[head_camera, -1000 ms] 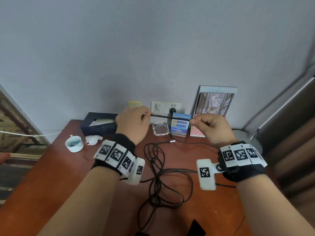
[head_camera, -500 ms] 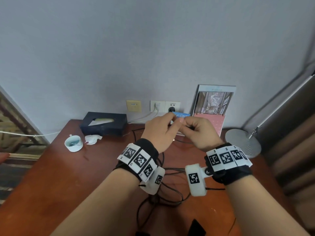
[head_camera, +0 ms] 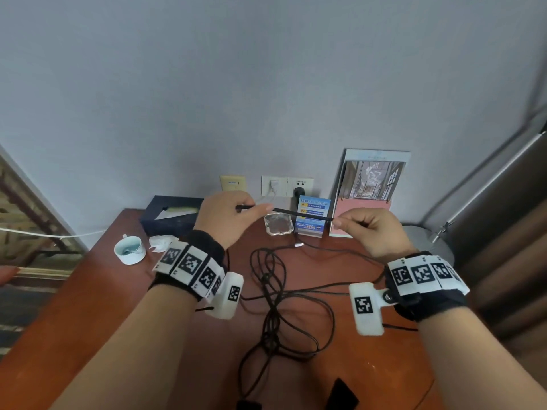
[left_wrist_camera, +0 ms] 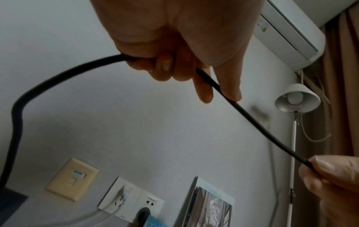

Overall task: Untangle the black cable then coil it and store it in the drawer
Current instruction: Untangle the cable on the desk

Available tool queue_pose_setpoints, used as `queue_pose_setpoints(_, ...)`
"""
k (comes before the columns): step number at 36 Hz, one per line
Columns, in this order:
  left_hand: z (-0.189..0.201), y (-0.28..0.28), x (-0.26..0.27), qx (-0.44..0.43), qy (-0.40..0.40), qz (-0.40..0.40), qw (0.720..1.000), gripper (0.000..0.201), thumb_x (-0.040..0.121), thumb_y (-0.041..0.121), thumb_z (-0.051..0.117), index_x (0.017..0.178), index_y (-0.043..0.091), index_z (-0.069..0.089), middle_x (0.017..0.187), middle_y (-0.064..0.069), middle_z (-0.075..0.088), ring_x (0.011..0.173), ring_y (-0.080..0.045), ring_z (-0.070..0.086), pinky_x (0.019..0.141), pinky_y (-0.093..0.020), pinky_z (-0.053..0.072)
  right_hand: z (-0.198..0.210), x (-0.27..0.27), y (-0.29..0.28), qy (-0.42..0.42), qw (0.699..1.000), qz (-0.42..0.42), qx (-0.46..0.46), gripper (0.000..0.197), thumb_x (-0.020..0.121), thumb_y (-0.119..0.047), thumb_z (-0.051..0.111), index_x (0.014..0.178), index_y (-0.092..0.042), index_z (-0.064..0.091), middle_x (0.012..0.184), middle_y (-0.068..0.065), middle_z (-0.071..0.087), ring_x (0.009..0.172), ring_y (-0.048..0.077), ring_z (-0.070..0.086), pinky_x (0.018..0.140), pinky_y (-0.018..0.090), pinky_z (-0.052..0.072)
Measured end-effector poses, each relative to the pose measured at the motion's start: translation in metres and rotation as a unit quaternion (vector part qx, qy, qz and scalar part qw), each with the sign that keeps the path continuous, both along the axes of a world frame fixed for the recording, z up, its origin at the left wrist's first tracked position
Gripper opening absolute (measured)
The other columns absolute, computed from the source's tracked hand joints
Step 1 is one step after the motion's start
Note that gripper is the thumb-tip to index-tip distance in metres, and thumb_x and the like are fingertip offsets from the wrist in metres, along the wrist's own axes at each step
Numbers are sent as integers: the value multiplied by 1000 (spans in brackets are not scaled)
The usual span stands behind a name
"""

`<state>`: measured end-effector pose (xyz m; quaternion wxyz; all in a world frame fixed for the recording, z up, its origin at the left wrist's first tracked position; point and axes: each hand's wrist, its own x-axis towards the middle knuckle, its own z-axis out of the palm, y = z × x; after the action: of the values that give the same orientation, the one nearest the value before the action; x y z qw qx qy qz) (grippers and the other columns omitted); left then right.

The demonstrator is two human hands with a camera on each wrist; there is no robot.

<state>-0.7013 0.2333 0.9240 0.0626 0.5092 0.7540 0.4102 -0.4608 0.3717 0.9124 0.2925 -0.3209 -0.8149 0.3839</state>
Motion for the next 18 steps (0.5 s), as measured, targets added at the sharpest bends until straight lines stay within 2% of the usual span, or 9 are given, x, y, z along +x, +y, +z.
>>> queue_pose_setpoints(2, 0, -1, 0, 13, -3, -6, 1000, 38, 83, 50, 68, 60, 21, 61, 58, 5, 59, 65, -17, 59, 66, -31, 44, -1, -2, 0, 2, 1000, 0, 2, 14, 87, -24, 66, 80, -16, 75, 79, 4, 73, 71, 4, 60, 70, 18, 45)
queue_pose_setpoints(5, -1, -2, -2, 0, 29, -9, 1000, 40, 85, 50, 65, 57, 23, 56, 55, 7, 55, 60, -13, 55, 60, -27, 38, 0, -3, 0, 5, 1000, 2, 6, 13, 87, -23, 66, 82, -16, 76, 79, 0, 74, 71, 2, 61, 71, 18, 46)
queue_pose_setpoints(8, -3, -5, -9, -10, 53, 5, 999, 43, 86, 50, 65, 56, 20, 54, 54, 6, 52, 58, -14, 52, 58, -29, 37, -1, 1, 4, 7, 1000, -10, 9, 12, 86, -22, 67, 76, -20, 74, 68, -11, 69, 62, -4, 56, 65, 12, 43)
queue_pose_setpoints(11, -5, -2, -11, -32, 61, 20, 997, 45, 87, 53, 62, 56, 23, 50, 55, 6, 52, 60, -16, 53, 62, -31, 40, -3, 1, 7, -7, 999, -34, 29, 14, 87, -24, 67, 73, -23, 72, 57, -16, 63, 57, -3, 53, 60, 12, 40)
queue_pose_setpoints(13, -7, 1, -8, -53, 77, 23, 995, 39, 90, 53, 54, 63, 25, 55, 64, 7, 58, 70, -19, 57, 73, -37, 46, -4, -3, 5, -14, 998, -40, 41, 14, 87, -25, 66, 76, -21, 72, 56, -18, 62, 56, -1, 54, 59, 14, 40)
queue_pose_setpoints(14, -6, 2, -5, -68, 89, 25, 993, 32, 92, 49, 50, 71, 27, 60, 72, 9, 61, 79, -20, 59, 79, -41, 46, -6, -5, 3, -10, 998, -37, 41, 14, 88, -25, 66, 77, -18, 73, 59, -15, 65, 58, 1, 56, 61, 17, 42)
queue_pose_setpoints(16, -7, 5, 2, -101, 101, 23, 989, 22, 96, 35, 44, 91, 30, 65, 92, 8, 64, 95, -21, 58, 88, -45, 44, -8, -8, -2, -1, 999, -29, 37, 15, 88, -24, 65, 82, -13, 74, 72, 1, 72, 68, 12, 62, 68, 24, 46)
queue_pose_setpoints(17, -7, 6, 7, -110, 100, 15, 989, 24, 97, 28, 42, 98, 30, 65, 99, 7, 65, 99, -21, 57, 91, -45, 43, -8, -10, -5, 3, 999, -25, 36, 15, 88, -23, 65, 83, -12, 75, 76, 6, 73, 73, 16, 64, 70, 26, 47)
queue_pose_setpoints(18, -8, 7, 13, -118, 98, 3, 988, 26, 97, 25, 40, 101, 30, 65, 104, 6, 64, 102, -20, 56, 94, -45, 42, -9, -12, -8, 7, 999, -20, 35, 14, 88, -22, 65, 82, -13, 75, 77, 5, 73, 75, 15, 65, 72, 26, 48)
